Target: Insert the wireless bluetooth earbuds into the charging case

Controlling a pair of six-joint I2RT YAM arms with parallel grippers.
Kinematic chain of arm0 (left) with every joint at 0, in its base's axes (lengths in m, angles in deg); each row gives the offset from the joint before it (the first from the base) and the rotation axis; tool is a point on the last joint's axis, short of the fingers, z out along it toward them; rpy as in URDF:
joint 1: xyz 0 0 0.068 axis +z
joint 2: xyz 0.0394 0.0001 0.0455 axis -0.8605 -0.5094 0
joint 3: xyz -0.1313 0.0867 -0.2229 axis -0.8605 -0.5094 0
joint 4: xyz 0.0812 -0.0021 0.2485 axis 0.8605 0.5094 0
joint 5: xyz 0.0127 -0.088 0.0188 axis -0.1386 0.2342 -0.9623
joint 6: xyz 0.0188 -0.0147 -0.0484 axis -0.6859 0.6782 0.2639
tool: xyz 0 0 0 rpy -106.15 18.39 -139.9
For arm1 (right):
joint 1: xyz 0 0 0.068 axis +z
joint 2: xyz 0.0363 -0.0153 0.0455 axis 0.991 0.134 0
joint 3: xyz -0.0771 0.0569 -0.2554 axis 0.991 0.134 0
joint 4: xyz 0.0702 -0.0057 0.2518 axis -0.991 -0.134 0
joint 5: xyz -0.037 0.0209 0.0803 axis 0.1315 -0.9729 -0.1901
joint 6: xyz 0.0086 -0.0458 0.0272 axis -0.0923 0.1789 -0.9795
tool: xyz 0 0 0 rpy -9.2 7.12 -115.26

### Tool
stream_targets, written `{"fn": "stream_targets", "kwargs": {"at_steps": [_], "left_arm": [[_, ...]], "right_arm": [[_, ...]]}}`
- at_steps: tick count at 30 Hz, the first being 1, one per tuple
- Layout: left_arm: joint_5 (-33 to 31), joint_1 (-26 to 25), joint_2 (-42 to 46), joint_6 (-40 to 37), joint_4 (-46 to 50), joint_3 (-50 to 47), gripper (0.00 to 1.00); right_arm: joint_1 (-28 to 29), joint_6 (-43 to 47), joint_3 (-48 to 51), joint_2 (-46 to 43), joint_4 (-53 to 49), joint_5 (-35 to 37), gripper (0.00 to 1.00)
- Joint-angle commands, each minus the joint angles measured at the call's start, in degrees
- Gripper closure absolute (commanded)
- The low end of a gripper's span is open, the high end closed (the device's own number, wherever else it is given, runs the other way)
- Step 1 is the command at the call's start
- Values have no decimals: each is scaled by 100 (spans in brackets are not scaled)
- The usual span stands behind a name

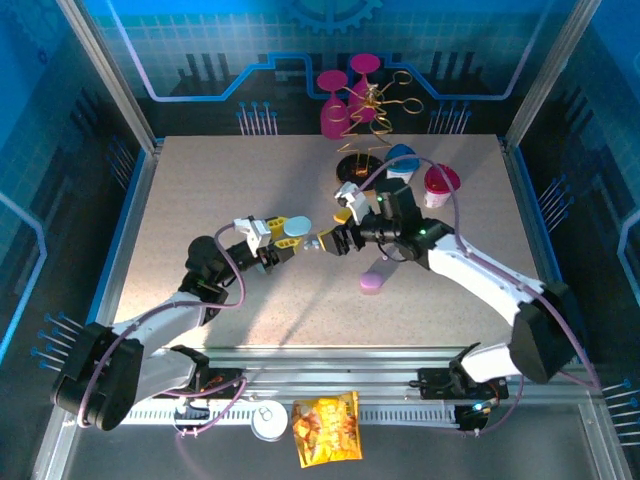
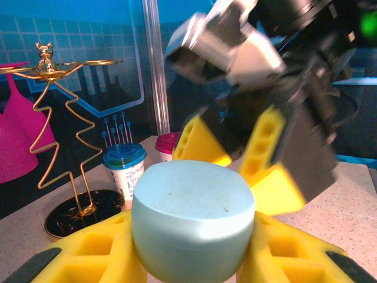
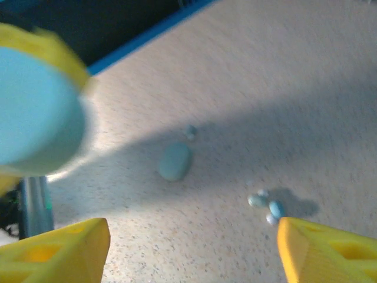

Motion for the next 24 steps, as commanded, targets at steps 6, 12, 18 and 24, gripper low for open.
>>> {"fn": "stream_targets", "kwargs": {"at_steps": [6, 12, 18, 24], "left_arm": [[385, 81, 63, 156, 38, 225, 83], [509, 81, 43, 306, -82, 271, 83], [535, 79, 154, 370, -10, 247, 83], [579, 81, 217, 361, 50, 235, 83]], "right_arm": [[120, 570, -121, -282, 603, -1242, 17], [216, 693, -429, 68, 625, -818, 18], [290, 776, -600, 317, 548, -542, 18], [313, 656, -618, 287, 696, -255, 19]]}}
